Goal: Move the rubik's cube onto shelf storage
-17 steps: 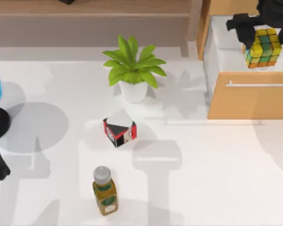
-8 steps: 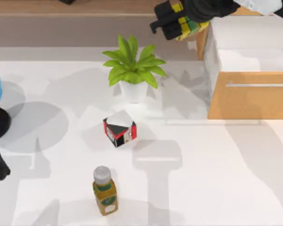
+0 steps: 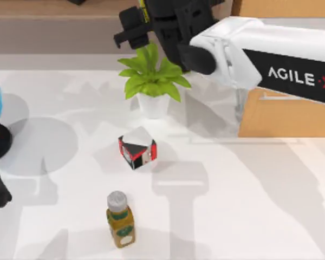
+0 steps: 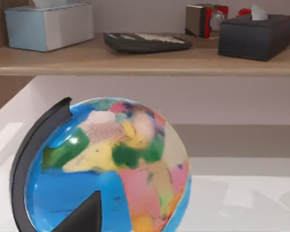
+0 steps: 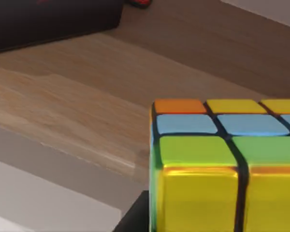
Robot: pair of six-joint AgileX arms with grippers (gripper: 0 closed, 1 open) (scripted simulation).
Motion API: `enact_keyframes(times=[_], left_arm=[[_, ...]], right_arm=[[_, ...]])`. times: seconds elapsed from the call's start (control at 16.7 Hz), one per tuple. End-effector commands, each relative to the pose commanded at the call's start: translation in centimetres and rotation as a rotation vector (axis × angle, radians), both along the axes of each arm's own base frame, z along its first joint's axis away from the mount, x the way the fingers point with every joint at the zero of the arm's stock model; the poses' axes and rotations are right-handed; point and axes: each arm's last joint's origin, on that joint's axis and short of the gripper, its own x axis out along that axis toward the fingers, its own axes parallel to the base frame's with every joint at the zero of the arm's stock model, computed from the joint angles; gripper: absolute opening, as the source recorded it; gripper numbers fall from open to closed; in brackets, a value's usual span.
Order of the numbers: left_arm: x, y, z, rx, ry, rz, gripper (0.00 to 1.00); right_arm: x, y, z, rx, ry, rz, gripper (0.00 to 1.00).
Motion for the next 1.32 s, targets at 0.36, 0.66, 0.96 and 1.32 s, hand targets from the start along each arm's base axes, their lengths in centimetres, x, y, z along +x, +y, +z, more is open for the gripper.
enact_keyframes(times=[0.36,0.66,0.96,1.32], left_arm=[[0.0,0.0,0.0,0.000,0.000,0.000,1.00],[0.0,0.0,0.0,0.000,0.000,0.000,1.00],[0.0,0.0,0.0,0.000,0.000,0.000,1.00],[0.0,0.0,0.0,0.000,0.000,0.000,1.00]], right_arm=[[-0.9,1.5,-4.3,0.153,-0.263,-0.103,0.00],[-1.8,1.1,-6.4,0.269,-0.397,-0.191,0.00],[-2.1,0.9,-7.0,0.308,-0.433,-0.220,0.00],[-1.6,0.8,-6.8,0.312,-0.436,-0.222,0.00]])
